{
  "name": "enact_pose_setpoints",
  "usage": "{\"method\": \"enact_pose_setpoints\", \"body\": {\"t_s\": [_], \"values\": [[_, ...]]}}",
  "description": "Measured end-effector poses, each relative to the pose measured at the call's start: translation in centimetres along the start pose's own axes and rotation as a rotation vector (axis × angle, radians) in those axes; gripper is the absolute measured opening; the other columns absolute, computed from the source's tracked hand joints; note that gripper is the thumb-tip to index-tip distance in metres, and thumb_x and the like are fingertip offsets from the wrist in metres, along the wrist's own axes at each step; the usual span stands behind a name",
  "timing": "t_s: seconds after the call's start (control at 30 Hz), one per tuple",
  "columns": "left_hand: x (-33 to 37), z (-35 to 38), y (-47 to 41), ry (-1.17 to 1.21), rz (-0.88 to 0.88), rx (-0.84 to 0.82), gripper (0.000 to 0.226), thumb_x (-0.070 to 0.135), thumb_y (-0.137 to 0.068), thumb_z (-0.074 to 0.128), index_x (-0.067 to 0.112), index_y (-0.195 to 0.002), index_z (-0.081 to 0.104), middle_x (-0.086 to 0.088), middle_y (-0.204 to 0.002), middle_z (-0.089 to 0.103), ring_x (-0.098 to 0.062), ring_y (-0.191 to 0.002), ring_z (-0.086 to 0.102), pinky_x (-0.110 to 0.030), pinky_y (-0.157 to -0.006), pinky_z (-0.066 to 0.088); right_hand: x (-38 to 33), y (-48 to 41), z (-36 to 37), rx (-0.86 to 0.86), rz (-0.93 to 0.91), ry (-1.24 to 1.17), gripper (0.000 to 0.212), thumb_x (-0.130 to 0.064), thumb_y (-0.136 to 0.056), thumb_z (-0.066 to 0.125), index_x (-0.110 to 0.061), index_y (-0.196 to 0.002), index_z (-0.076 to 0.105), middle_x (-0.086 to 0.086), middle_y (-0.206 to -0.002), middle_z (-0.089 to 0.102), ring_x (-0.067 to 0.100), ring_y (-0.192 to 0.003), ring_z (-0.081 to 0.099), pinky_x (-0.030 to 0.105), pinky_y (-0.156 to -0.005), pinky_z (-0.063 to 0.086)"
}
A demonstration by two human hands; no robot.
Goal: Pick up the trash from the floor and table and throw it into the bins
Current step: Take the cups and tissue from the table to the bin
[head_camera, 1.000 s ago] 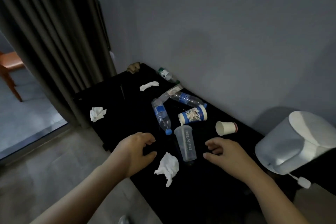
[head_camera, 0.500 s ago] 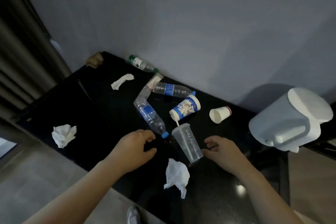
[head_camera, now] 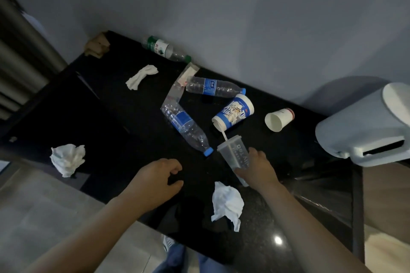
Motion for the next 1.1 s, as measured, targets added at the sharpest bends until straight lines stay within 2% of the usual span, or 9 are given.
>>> {"method": "enact_pose_setpoints", "body": {"t_s": [0.13,0.27,0.37,0.47,0.63,0.8,0.93,1.1], "values": [[-1.1,1.3,-0.1,-0.001,-0.044,0.001,0.033,0.038,-0.086,0.064,0.033,-0.118,0.055,0.016,-0.111,0.055,0.001,-0.097,0.054,-0.018,-0.085,0.049,0.1,-2.1,1.6,-0.009,0.049,-0.041,0.104,-0.044,-0.076,0.075,-0.012,-0.152,0.011,0.014,-0.147,0.032,0.032,-0.131,0.041,0.043,-0.103,0.043],[-0.8,2.6,-0.2,-0.007,-0.059,0.003,0.031,0.038,-0.086,0.063,0.032,-0.116,0.055,0.015,-0.109,0.055,0.000,-0.096,0.055,-0.021,-0.085,0.050,0.5,-3.4,2.8,-0.036,0.065,-0.075,0.109,-0.041,-0.077,0.076,-0.014,-0.153,0.003,0.014,-0.150,0.031,0.031,-0.132,0.042,0.043,-0.103,0.043],[0.0,3.6,-0.3,-0.019,-0.060,-0.013,0.030,0.038,-0.086,0.063,0.033,-0.115,0.055,0.016,-0.108,0.054,0.000,-0.097,0.055,-0.022,-0.085,0.050,1.3,-3.6,3.0,-0.045,0.055,-0.103,0.101,-0.038,-0.077,0.077,-0.014,-0.151,0.012,0.013,-0.144,0.039,0.029,-0.128,0.046,0.041,-0.099,0.045],[1.1,4.6,-1.0,-0.034,-0.060,-0.039,0.028,0.037,-0.086,0.063,0.033,-0.113,0.055,0.015,-0.108,0.054,-0.001,-0.097,0.055,-0.023,-0.086,0.050,2.7,-3.1,2.3,-0.020,0.046,-0.185,0.086,-0.036,-0.076,0.076,-0.017,-0.144,0.026,0.010,-0.132,0.047,0.026,-0.116,0.053,0.036,-0.087,0.048],[4.0,6.8,-2.8,-0.053,-0.026,-0.085,0.026,0.035,-0.087,0.063,0.027,-0.111,0.057,0.009,-0.107,0.056,-0.005,-0.094,0.056,-0.024,-0.083,0.050,6.0,-0.9,0.2,0.059,0.020,-0.304,0.078,-0.038,-0.076,0.075,-0.019,-0.137,0.032,0.004,-0.121,0.049,0.015,-0.099,0.049,0.029,-0.074,0.041],[6.7,10.7,-4.6,-0.061,0.001,-0.119,0.039,0.036,-0.084,0.064,0.023,-0.119,0.056,0.003,-0.112,0.057,-0.010,-0.094,0.057,-0.023,-0.079,0.048,9.5,1.5,-0.9,0.118,0.012,-0.392,0.072,-0.039,-0.072,0.077,-0.020,-0.129,0.038,0.001,-0.112,0.053,0.018,-0.099,0.053,0.032,-0.072,0.045],[7.6,14.1,-5.6,-0.069,-0.031,-0.162,0.057,0.038,-0.081,0.066,0.022,-0.133,0.048,0.000,-0.127,0.050,-0.016,-0.109,0.055,-0.026,-0.090,0.046,11.6,2.7,-0.5,0.098,0.007,-0.414,0.073,-0.038,-0.071,0.077,-0.022,-0.131,0.038,0.000,-0.113,0.055,0.018,-0.103,0.054,0.031,-0.076,0.046],[7.2,17.0,-6.2,-0.048,-0.102,-0.176,0.073,0.044,-0.072,0.070,0.026,-0.137,0.041,0.001,-0.134,0.038,-0.018,-0.115,0.048,-0.030,-0.094,0.047,13.5,3.2,0.2,0.066,0.016,-0.400,0.075,-0.038,-0.072,0.078,-0.023,-0.133,0.037,0.000,-0.114,0.052,0.013,-0.097,0.050,0.027,-0.074,0.042]]}}
Point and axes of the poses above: each hand's wrist, its own y-axis away from the middle knuckle, its own z-axis out of the palm, x = y × z, the point moved 10 cm from there along -y, towards the middle knuckle
